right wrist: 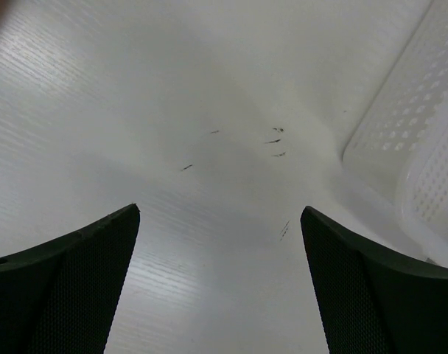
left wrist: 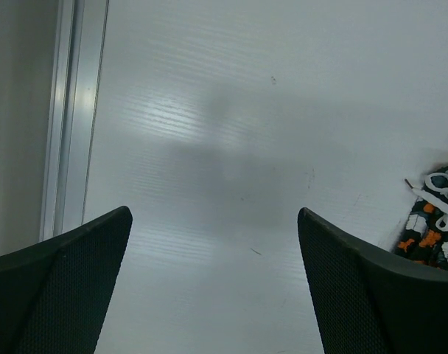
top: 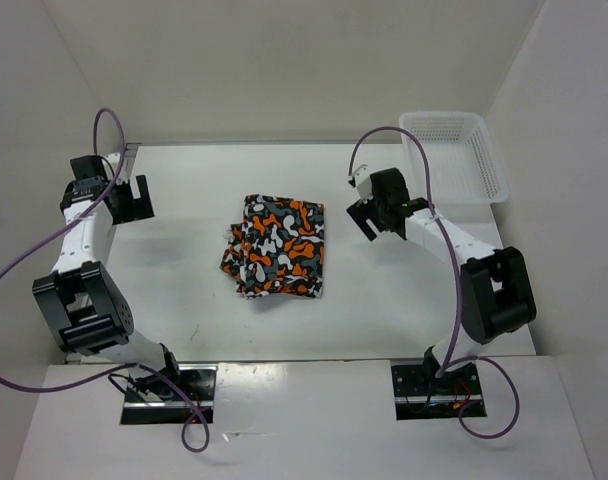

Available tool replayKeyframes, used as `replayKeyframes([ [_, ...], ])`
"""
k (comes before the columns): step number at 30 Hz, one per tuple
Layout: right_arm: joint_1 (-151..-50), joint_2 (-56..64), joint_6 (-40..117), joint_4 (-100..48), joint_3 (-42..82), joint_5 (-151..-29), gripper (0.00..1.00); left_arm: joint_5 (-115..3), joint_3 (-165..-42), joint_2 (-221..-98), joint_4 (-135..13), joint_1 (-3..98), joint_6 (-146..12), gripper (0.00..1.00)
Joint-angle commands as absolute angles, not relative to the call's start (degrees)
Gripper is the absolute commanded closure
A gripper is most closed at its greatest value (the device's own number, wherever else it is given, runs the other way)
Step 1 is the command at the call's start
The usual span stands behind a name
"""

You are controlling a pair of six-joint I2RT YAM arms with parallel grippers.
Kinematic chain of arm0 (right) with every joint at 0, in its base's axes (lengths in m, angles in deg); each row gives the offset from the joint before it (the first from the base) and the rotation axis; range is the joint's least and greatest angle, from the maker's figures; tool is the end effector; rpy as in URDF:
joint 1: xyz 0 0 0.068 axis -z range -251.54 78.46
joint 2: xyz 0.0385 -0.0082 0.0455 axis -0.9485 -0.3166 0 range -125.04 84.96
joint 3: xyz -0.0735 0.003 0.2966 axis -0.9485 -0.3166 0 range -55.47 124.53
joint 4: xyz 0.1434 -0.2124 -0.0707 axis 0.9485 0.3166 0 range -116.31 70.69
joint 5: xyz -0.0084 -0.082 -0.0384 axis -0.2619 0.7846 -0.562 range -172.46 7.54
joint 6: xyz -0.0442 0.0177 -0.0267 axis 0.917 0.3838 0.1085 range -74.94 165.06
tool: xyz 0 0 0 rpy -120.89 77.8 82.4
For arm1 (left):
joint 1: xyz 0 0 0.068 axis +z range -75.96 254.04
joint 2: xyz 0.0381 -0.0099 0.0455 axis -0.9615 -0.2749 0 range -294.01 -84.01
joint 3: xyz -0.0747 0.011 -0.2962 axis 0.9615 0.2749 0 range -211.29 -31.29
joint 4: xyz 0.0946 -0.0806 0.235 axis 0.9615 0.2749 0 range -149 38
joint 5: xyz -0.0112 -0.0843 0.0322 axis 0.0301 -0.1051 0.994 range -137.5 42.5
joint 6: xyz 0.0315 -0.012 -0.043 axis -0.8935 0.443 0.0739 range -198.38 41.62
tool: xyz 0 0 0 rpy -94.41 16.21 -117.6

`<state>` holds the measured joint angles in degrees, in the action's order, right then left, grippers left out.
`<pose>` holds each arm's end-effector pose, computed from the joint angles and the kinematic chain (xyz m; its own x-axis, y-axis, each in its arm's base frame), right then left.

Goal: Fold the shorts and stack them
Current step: Fold the shorts

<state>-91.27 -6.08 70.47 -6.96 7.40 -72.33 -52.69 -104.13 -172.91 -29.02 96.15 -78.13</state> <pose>0.3300 0.1115 0.2651 -0.5325 -0.6397 -0.5543 -0.4971 0.7664 -0.4069 0.3232 0.1276 0.3203 -0.6654 -0.2750 -0.6940 -0.3195 0.9451 -0.0682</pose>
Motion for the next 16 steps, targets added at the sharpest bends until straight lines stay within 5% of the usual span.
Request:
replayKeyframes([
  [1,-91.58,-1.26,70.99,-11.98,6.58,-71.48,0.06,-53.30,-104.76,-170.41,-31.14,96.28,-78.38,0.00],
  [16,-91.58,3.22,72.57,-13.04,0.34,-72.53,0.04,-51.10,-102.39,-167.51,-32.19,96.28,-78.38,0.00],
])
